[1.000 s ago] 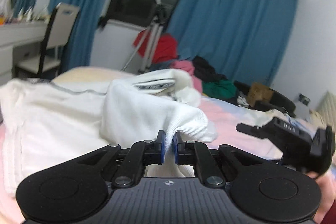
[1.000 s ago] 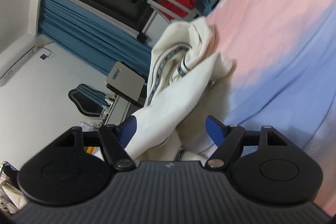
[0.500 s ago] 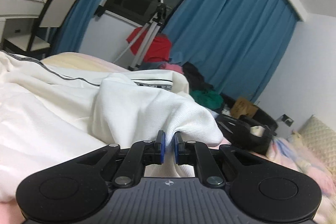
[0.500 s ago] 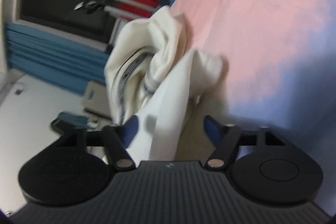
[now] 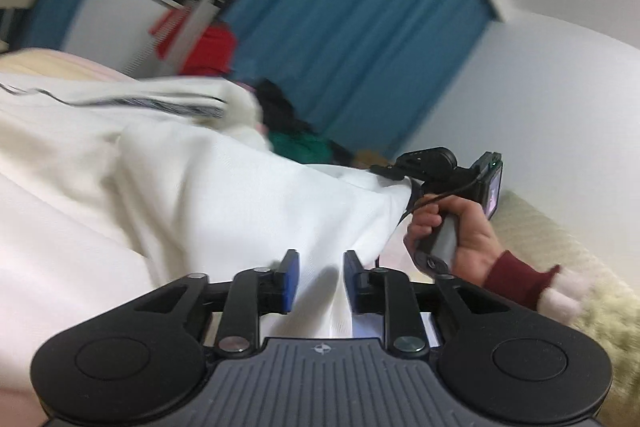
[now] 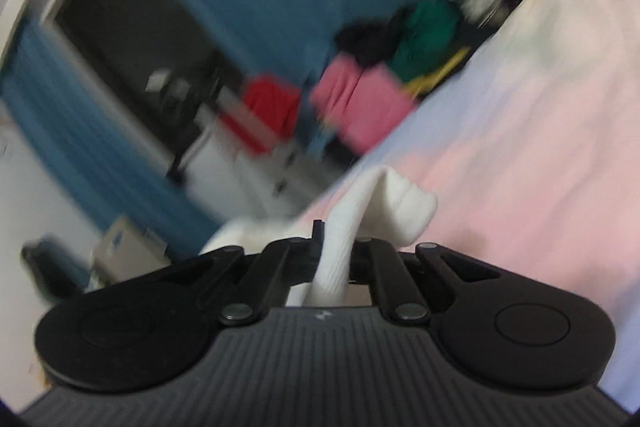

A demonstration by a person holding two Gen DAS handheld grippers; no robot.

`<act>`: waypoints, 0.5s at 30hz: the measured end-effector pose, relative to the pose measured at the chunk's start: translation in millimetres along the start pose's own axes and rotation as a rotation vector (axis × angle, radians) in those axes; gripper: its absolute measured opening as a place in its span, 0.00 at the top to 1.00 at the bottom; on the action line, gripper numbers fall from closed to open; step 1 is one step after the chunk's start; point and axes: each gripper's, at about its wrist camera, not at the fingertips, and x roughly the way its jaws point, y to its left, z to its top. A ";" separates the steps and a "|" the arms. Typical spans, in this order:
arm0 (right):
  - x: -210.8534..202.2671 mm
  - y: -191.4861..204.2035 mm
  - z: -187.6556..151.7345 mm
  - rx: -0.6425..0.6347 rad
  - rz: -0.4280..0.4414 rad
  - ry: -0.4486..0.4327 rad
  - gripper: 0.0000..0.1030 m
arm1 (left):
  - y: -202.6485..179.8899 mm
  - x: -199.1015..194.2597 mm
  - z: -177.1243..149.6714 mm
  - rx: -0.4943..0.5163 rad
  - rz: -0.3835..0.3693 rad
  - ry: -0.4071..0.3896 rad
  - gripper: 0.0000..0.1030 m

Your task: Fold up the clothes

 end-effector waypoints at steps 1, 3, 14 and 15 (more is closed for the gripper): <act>-14.6 -13.6 12.5 0.017 -0.022 -0.050 0.95 | -5.1 2.8 -3.9 0.021 -0.002 0.022 0.64; -46.9 -46.5 31.4 0.058 -0.095 -0.151 0.95 | -10.7 8.3 -9.7 0.051 0.003 0.068 0.59; -117.8 -234.6 23.5 0.338 -0.415 -0.088 0.92 | 40.0 14.0 5.6 -0.310 0.173 0.200 0.21; -120.6 -236.0 22.9 0.359 -0.403 -0.091 0.92 | 47.7 11.0 8.9 -0.373 0.193 0.195 0.21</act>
